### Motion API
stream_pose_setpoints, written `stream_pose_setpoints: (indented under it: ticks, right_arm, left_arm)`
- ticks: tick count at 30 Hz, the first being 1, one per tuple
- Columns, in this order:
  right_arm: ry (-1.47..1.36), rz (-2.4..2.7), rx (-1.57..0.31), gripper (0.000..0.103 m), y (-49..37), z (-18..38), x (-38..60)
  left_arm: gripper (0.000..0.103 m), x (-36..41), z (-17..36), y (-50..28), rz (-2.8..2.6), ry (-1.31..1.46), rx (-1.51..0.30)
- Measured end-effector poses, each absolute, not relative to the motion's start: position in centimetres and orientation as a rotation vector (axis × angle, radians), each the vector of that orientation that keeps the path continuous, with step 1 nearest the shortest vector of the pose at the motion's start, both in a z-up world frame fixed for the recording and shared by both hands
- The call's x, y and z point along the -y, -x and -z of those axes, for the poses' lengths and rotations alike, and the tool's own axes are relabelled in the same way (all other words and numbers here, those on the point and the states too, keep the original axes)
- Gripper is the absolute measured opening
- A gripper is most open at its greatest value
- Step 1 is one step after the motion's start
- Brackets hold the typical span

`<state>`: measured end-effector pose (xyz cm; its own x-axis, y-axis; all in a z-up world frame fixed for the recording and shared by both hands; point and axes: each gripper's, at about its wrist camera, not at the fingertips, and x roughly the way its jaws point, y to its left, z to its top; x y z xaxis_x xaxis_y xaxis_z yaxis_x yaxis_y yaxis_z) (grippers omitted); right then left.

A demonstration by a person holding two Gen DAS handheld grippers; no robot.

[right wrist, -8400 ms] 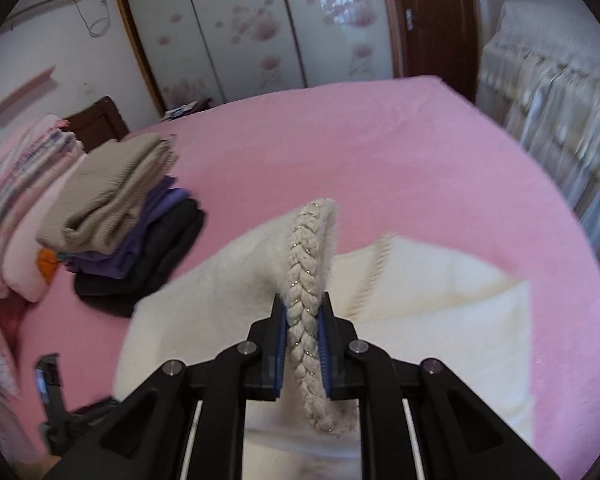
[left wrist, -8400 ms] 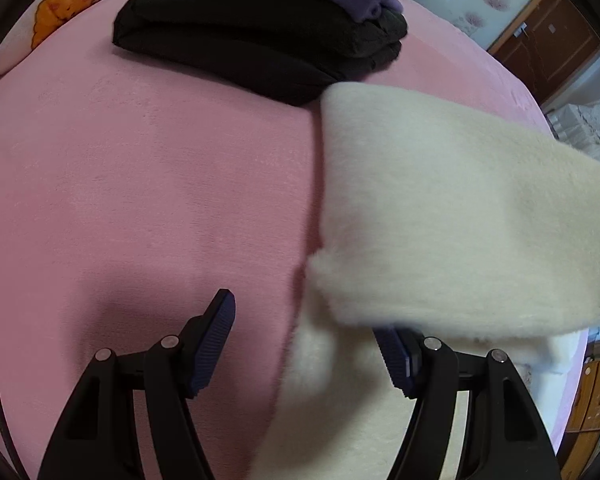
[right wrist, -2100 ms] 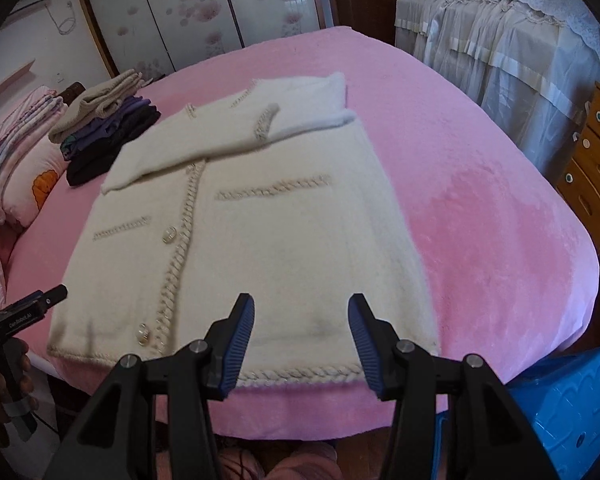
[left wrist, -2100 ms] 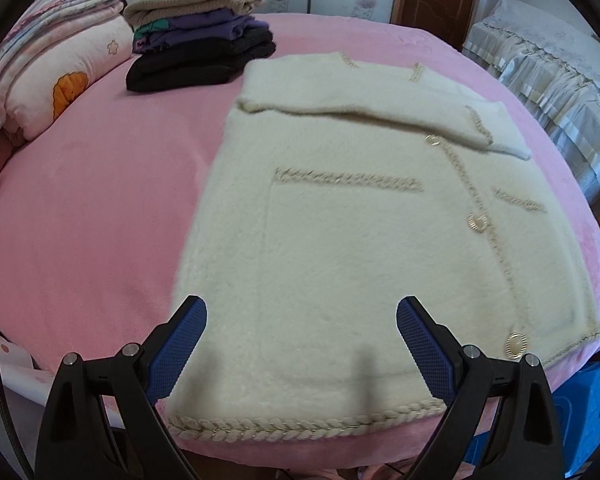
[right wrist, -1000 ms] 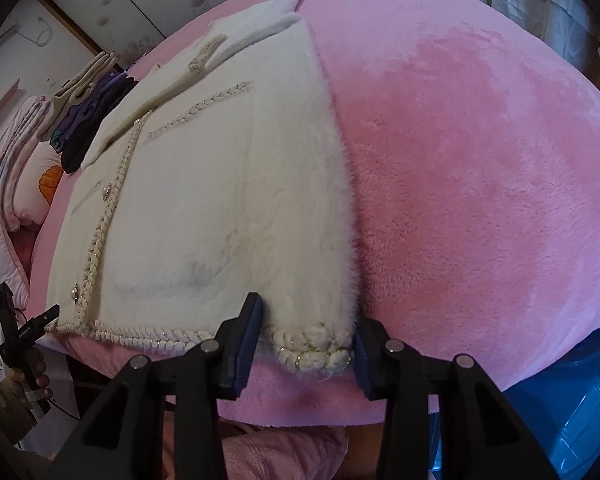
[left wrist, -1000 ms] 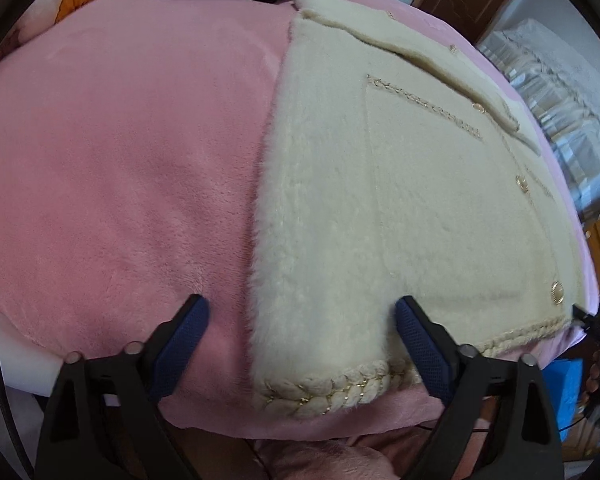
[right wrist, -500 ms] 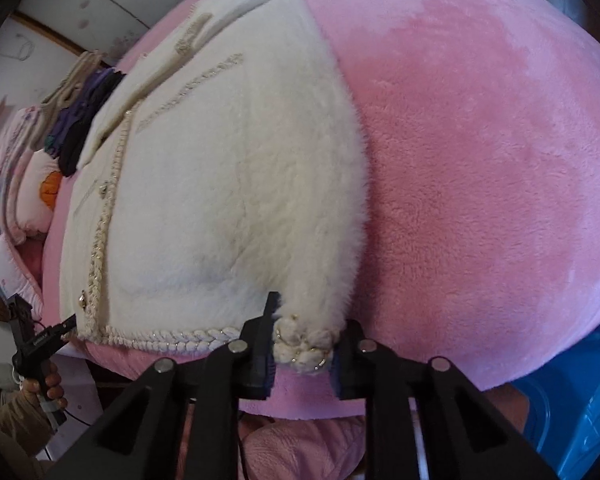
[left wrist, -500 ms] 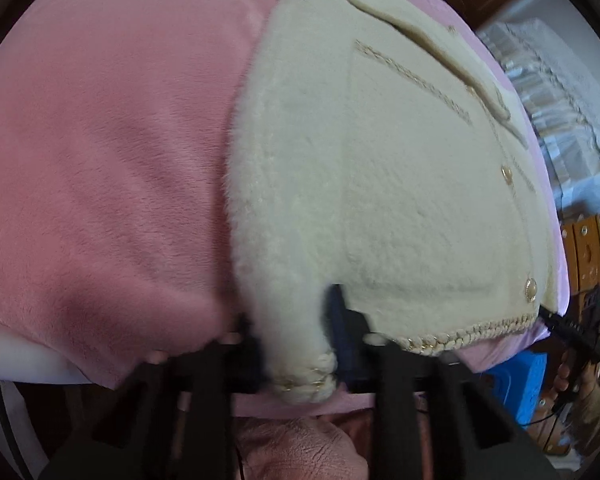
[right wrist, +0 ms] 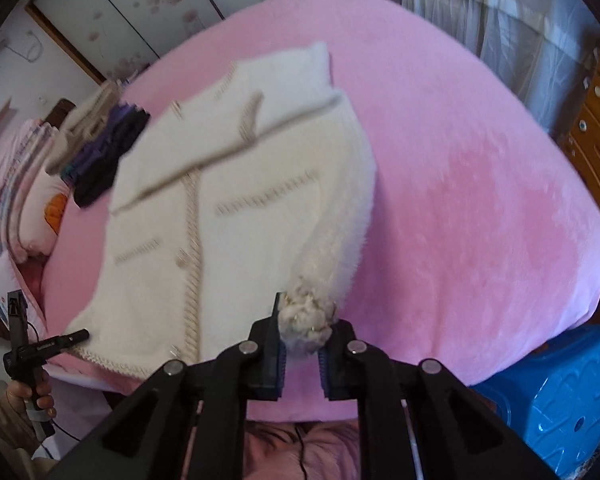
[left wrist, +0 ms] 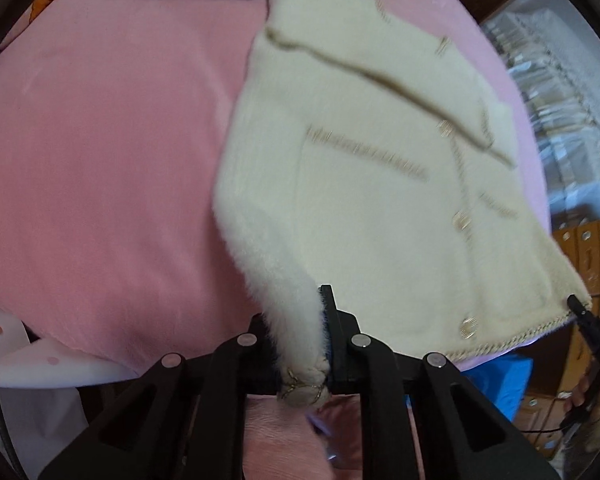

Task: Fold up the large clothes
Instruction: 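Grasp the braided hem corners with the left tool while the right tool grasps the other corner, then lift the hem with both tools and fold it up toward the collar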

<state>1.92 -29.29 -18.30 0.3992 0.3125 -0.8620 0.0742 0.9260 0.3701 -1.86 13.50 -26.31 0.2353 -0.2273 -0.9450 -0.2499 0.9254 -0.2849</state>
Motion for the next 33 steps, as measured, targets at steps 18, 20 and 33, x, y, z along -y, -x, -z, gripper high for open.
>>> stream_pose_setpoints:
  ticks: [18,20,33]
  right_arm:
    - [-0.550,-0.071,-0.839,0.011,-17.4,4.0,28.3]
    - [-0.550,-0.077,-0.838,0.011,-19.8,4.3,28.7]
    - [-0.443,-0.113,-1.015,0.011,-40.6,16.3,27.2]
  left_arm:
    - [0.012,-20.1,12.4,-14.8,-0.113,0.569,-1.099]
    - [0.012,-20.5,12.8,-16.9,-0.158,0.572,-1.090]
    - [0.012,-18.4,22.9,-34.8,-0.370,0.398,-1.160]
